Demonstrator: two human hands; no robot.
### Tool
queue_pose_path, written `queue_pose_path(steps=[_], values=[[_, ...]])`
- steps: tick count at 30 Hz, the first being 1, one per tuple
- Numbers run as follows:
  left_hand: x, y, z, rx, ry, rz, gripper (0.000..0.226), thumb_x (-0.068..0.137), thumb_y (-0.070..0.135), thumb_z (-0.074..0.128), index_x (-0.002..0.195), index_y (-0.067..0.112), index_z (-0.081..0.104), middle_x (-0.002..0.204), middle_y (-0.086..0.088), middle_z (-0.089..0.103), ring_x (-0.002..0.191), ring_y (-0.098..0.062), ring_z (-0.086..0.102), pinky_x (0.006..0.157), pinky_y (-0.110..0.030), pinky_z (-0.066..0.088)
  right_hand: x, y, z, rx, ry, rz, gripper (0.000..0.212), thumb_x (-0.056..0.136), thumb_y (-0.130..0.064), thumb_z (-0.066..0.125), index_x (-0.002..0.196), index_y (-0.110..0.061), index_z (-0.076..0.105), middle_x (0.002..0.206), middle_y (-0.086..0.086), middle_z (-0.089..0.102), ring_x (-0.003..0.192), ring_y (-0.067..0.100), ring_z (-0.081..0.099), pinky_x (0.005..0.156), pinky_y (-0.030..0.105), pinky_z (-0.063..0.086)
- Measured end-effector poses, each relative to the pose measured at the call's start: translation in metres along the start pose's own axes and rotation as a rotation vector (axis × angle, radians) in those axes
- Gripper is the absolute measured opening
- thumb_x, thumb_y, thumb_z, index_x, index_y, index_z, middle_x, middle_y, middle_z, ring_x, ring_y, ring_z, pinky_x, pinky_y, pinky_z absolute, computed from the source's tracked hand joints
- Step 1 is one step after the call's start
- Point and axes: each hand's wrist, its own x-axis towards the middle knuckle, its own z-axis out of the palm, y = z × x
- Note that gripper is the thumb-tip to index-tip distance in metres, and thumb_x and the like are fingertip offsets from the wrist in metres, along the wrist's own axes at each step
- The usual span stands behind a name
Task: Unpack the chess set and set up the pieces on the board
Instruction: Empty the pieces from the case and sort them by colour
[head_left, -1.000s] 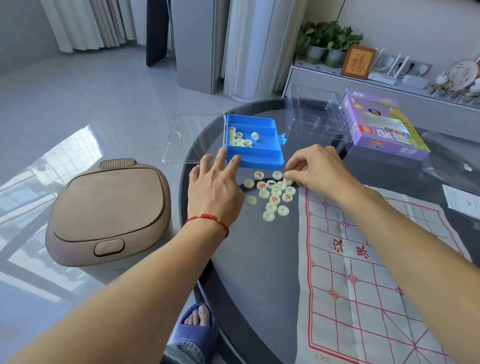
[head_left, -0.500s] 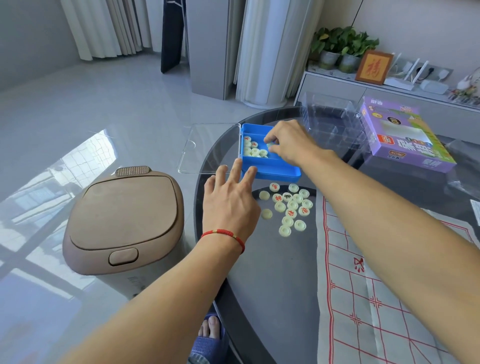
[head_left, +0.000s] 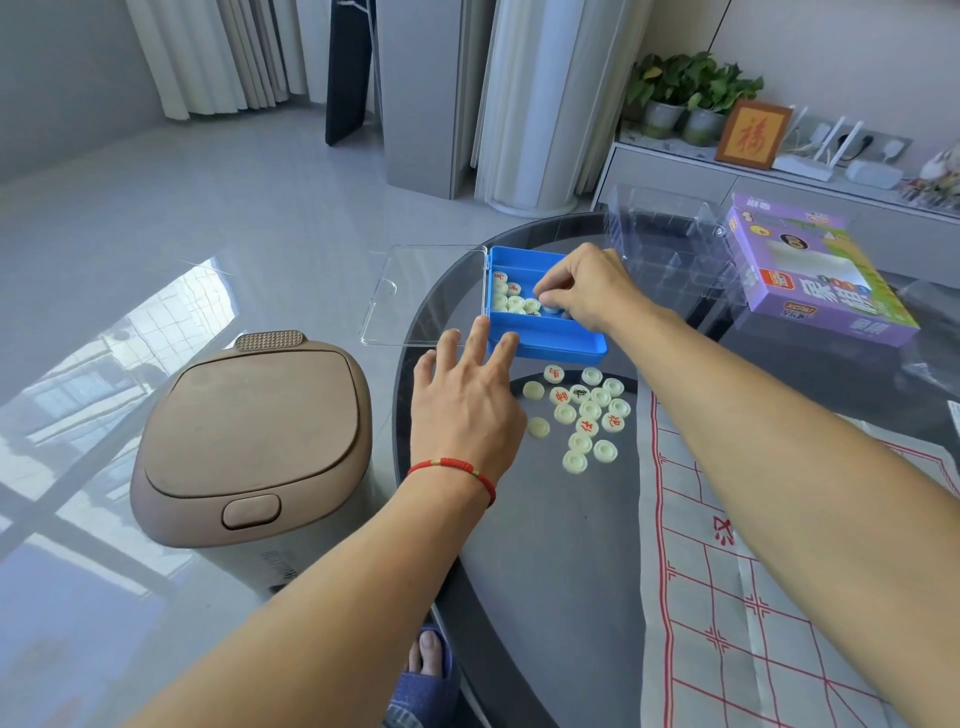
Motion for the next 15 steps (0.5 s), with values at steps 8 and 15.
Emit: queue_pose_path(steps=[8, 15], values=[[0.001, 0.0, 0.0, 0.001, -0.005, 0.003, 0.06, 0.088, 0.02, 0.046, 0.146, 0.029, 0.037, 0.16, 0.0, 0.028, 0.142, -0.03, 0.027, 0.113, -0.048, 0.03, 0.002, 0.0, -0.014, -0.247, -0.163, -0.196, 0.034, 0.093, -0.012, 0.073, 0.125, -0.025, 0.072, 0.107, -0.002, 0.063, 0.099, 0.015, 0.058, 0.089, 0.029, 0.047], [0.002, 0.0, 0.0, -0.005, -0.004, 0.003, 0.061, 0.088, 0.019, 0.046, 0.147, 0.029, 0.037, 0.16, 0.0, 0.028, 0.142, -0.029, 0.027, 0.113, -0.048, 0.03, 0.006, 0.001, -0.011, -0.285, -0.129, -0.224, 0.021, 0.09, -0.017, 0.078, 0.11, -0.018, 0.077, 0.097, 0.002, 0.071, 0.092, 0.019, 0.067, 0.089, 0.043, 0.058]])
